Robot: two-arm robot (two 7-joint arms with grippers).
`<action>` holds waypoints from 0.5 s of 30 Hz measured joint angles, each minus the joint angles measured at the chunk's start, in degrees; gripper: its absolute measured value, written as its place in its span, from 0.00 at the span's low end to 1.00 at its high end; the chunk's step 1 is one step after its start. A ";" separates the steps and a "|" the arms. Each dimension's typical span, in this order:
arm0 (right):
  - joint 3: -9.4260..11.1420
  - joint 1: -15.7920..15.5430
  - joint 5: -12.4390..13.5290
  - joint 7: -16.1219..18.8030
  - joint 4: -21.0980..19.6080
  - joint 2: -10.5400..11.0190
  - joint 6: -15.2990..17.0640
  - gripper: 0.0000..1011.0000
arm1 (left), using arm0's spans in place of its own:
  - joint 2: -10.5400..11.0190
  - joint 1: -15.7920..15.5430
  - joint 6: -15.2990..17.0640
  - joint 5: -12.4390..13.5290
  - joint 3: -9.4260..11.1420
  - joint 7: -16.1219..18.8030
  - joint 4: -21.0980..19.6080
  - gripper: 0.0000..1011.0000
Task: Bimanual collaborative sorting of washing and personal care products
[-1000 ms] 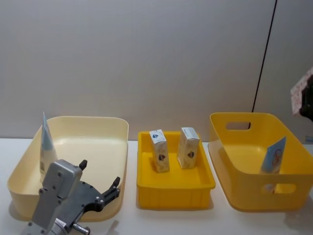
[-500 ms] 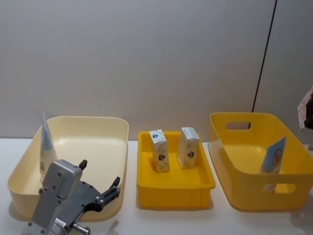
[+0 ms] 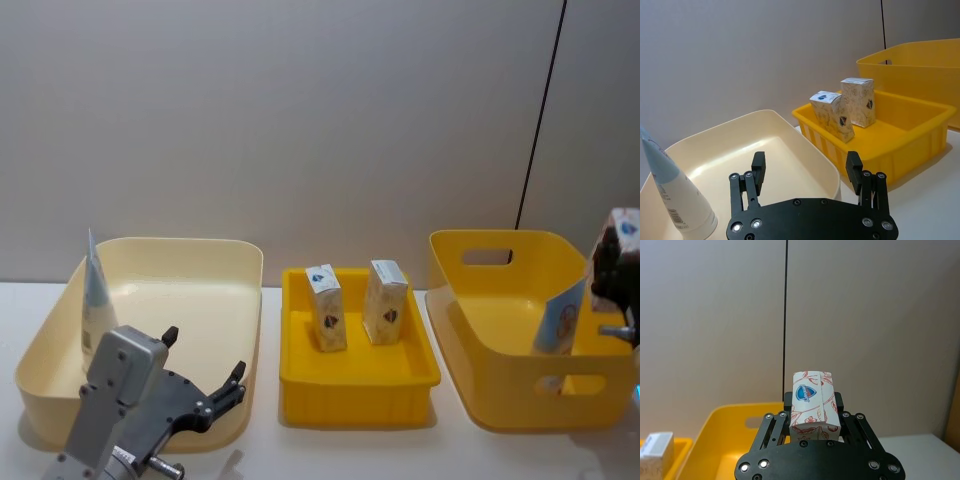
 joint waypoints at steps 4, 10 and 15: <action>-0.28 0.32 -0.81 -0.69 1.39 -0.48 1.06 0.41 | 0.00 0.00 0.00 0.00 0.00 0.00 0.00 0.99; -0.57 0.84 -1.93 -1.71 3.47 -1.25 2.12 0.41 | 0.00 0.00 0.00 0.00 0.00 0.00 0.00 0.99; -0.71 1.22 -2.68 -2.45 4.86 -1.81 2.58 0.43 | 0.00 0.00 0.00 0.00 0.00 0.00 0.00 0.99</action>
